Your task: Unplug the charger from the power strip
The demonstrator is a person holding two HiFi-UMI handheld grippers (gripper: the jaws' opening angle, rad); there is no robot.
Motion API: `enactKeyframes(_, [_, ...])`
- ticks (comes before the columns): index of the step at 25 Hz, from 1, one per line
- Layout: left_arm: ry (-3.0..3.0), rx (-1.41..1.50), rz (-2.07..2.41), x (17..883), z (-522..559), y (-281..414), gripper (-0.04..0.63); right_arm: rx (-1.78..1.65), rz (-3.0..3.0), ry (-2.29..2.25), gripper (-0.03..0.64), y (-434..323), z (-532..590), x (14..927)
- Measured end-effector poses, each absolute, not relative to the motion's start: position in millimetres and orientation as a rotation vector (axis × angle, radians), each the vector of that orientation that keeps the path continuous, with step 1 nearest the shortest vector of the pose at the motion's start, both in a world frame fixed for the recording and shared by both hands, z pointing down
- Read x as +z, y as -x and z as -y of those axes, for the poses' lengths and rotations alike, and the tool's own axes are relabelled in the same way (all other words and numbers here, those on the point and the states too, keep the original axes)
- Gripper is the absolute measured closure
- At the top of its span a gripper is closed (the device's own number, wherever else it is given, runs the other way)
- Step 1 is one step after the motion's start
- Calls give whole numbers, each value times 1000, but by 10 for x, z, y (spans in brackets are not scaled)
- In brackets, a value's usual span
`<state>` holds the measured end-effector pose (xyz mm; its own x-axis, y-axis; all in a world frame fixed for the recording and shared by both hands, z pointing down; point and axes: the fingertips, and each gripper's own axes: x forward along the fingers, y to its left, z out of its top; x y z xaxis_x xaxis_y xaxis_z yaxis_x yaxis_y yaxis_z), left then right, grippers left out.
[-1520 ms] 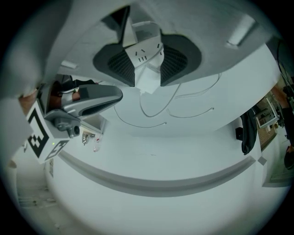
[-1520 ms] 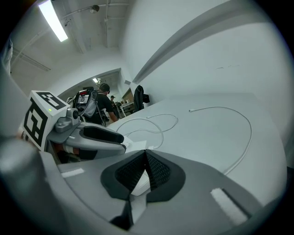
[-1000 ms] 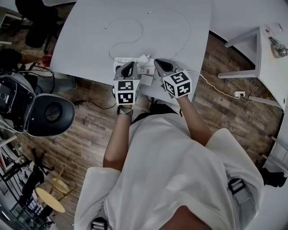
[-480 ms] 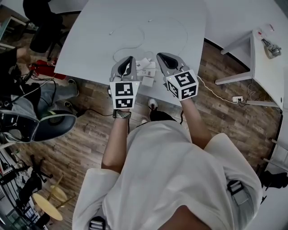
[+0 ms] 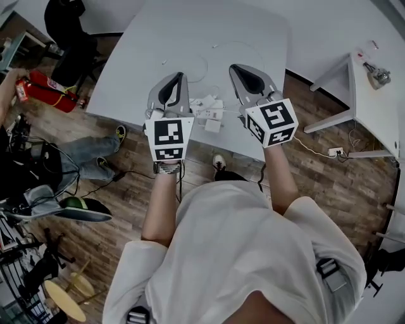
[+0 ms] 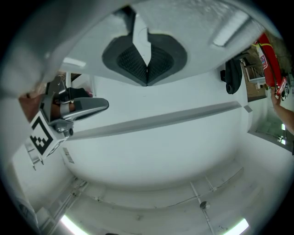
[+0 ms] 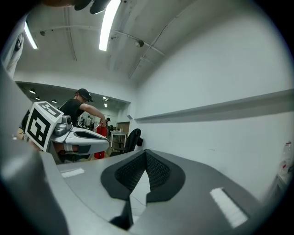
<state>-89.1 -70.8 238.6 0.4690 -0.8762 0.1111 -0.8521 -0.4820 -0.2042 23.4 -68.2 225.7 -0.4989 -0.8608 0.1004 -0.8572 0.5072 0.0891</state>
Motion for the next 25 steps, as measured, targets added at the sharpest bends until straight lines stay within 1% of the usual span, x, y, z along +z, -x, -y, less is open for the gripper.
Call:
enactKeyframes(7, [2552,-263,-1517,2069,744,941,591,-149,2646,-1489,615,-129,704,1870])
enactKeyframes(25, [2575,-248,-1472,2000,753,931,591,-151,2647,-1487,615,-65,732,1830])
